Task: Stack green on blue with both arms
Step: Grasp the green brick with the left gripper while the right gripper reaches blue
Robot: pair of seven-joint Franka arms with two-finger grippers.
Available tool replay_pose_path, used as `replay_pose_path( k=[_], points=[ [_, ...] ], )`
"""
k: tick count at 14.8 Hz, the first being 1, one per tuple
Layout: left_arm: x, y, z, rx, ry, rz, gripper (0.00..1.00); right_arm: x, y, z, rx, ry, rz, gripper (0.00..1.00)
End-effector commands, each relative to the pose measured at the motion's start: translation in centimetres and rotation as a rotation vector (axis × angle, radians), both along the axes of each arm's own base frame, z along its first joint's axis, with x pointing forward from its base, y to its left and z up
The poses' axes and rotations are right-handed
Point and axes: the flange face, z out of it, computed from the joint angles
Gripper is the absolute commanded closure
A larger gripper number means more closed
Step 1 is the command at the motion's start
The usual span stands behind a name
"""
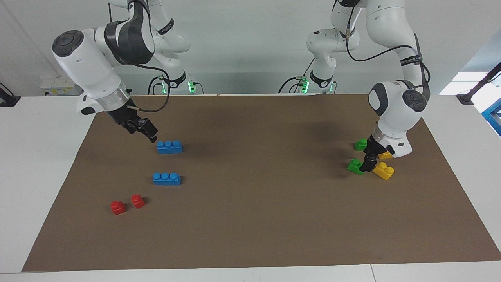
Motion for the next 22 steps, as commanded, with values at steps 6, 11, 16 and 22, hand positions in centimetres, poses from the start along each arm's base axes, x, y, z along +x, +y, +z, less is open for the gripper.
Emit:
replay_pose_path(
  k=[6, 11, 16, 22],
  points=[
    [0.4, 0.4, -3.7, 0.02, 0.007, 0.006, 0.0, 2.0, 0.6, -4.2, 0.133, 0.055, -0.256, 0.0],
    [0.5, 0.8, -4.1, 0.02, 0.004, 0.022, 0.0, 3.5, 0.7, -7.4, 0.199, 0.14, -0.551, 0.0],
    [-0.1, 0.8, -5.1, 0.017, -0.027, 0.09, 0.0, 4.5, -0.4, -9.5, 0.239, 0.151, -0.665, 0.0],
    [-0.1, 0.8, -5.2, 0.016, -0.037, 0.119, 0.0, 5.0, -1.8, -11.8, 0.279, 0.187, -0.724, 0.0]
  ],
)
